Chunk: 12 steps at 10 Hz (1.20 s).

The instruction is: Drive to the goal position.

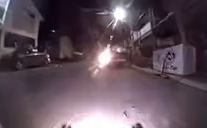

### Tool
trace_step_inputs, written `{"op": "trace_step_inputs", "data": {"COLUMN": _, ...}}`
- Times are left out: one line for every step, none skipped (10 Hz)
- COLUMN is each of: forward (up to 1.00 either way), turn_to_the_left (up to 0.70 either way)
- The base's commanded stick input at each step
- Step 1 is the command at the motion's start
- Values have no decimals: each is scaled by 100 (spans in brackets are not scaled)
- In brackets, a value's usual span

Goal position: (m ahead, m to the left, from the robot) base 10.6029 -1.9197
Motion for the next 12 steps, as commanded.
{"op": "trace_step_inputs", "data": {"forward": 60, "turn_to_the_left": 0}}
{"op": "trace_step_inputs", "data": {"forward": 60, "turn_to_the_left": 0}}
{"op": "trace_step_inputs", "data": {"forward": 60, "turn_to_the_left": 0}}
{"op": "trace_step_inputs", "data": {"forward": 60, "turn_to_the_left": 0}}
{"op": "trace_step_inputs", "data": {"forward": 60, "turn_to_the_left": 0}}
{"op": "trace_step_inputs", "data": {"forward": 60, "turn_to_the_left": -1}}
{"op": "trace_step_inputs", "data": {"forward": 60, "turn_to_the_left": -15}}
{"op": "trace_step_inputs", "data": {"forward": 60, "turn_to_the_left": -15}}
{"op": "trace_step_inputs", "data": {"forward": 60, "turn_to_the_left": -15}}
{"op": "trace_step_inputs", "data": {"forward": 60, "turn_to_the_left": -10}}
{"op": "trace_step_inputs", "data": {"forward": 60, "turn_to_the_left": 0}}
{"op": "trace_step_inputs", "data": {"forward": 60, "turn_to_the_left": 0}}
